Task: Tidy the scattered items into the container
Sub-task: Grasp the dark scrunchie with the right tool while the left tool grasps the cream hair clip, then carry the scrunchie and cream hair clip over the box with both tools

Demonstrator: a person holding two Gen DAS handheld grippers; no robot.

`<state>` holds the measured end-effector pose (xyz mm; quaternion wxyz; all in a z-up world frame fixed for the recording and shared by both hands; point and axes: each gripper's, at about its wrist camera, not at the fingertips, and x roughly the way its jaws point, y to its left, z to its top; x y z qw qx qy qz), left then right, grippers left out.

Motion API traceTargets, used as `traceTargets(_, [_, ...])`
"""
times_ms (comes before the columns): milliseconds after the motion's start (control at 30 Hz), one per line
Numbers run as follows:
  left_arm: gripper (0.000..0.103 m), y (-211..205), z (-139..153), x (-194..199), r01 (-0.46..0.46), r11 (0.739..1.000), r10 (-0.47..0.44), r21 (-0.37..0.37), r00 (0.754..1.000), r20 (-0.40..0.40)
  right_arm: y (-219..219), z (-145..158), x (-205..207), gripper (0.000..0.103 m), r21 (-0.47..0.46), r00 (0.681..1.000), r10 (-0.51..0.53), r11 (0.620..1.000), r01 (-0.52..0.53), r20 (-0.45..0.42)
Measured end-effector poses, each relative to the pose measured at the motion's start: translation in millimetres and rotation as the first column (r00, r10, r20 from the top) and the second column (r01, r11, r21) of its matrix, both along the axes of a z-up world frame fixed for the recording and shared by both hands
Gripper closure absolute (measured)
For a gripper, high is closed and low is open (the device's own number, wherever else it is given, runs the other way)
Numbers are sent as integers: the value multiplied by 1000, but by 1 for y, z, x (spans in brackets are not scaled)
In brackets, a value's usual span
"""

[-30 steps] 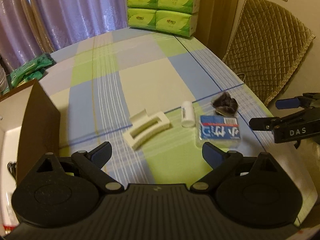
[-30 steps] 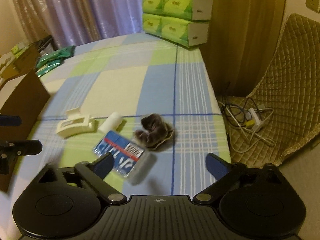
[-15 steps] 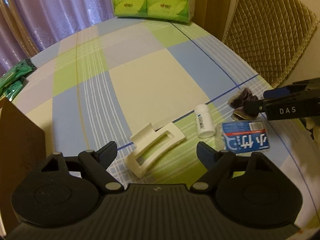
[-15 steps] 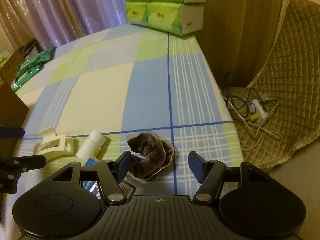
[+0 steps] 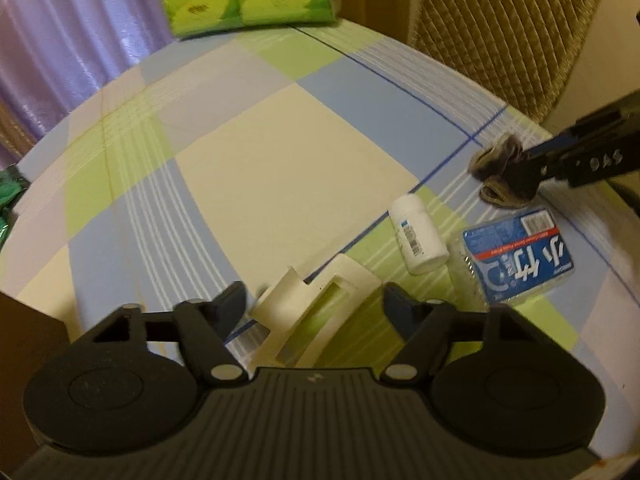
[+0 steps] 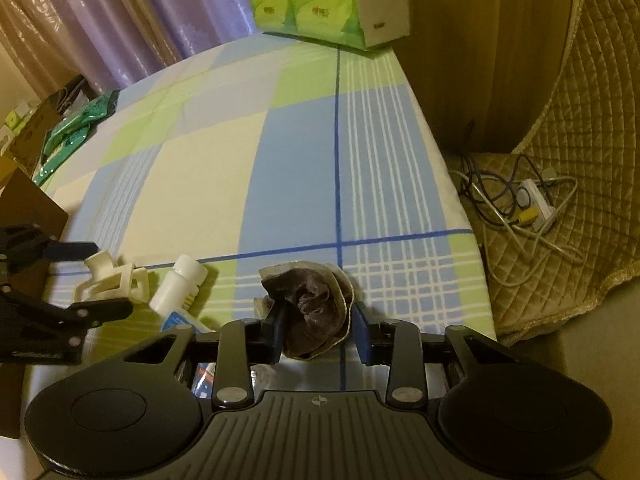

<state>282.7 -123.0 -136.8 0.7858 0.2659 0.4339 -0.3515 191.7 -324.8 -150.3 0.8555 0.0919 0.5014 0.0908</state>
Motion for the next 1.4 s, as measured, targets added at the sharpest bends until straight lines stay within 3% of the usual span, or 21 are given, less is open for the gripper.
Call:
traceTargets(167, [52,5,-4,-1,-21,1000,21,3,1000,3,-2,2,-3,71,4,1000,4,1000,-4,-2])
traceTargets(300, [52,14,-2,-6,-157,987,157,19,988,-12,-1,3,-6,71,-1,1000,16,1000,-16,1])
traceTargets(433, [52,27,0,-9,-347,937,349,31,935,-58,3,3,-5,68,-12,1000,23,1000,-23,11])
traceTargets(500, [50,31,0,-9,-394,919,394,14,916,-73,5,4,-4,51,-28,1000,24,999,-24,18])
traceTargets(567, [45,32,-1,-11,-384,923,383,-4,922,-62,6,3,-2,49,-41,999,32,999,-31,23])
traceTargets(667, [44,31,-1,-10,-360,933,359,-15,932,-46,7,1,1,48,-44,999,35,998,-34,25])
traceTargets(733, [46,32,-4,-10,-360,933,359,-13,932,-42,10,0,3,49,-52,999,38,998,-36,25])
traceTargets(800, [55,34,-7,-8,-365,931,364,-10,930,-48,13,-2,4,49,-54,999,46,998,-45,20])
traceTargets(833, [56,35,-7,-8,-368,930,367,-10,929,-48,14,-4,4,50,-57,999,52,997,-50,18])
traceTargets(900, [62,37,-8,-9,-369,929,368,-18,929,-47,18,-5,3,66,-59,997,71,996,-70,23])
traceTargets(1000, [65,41,-8,-11,-380,925,378,-30,924,-55,22,-3,0,81,-50,996,88,995,-87,31])
traceTargets(1400, [65,56,24,-31,-402,910,401,-98,915,-27,24,33,-15,86,17,991,80,996,-82,107])
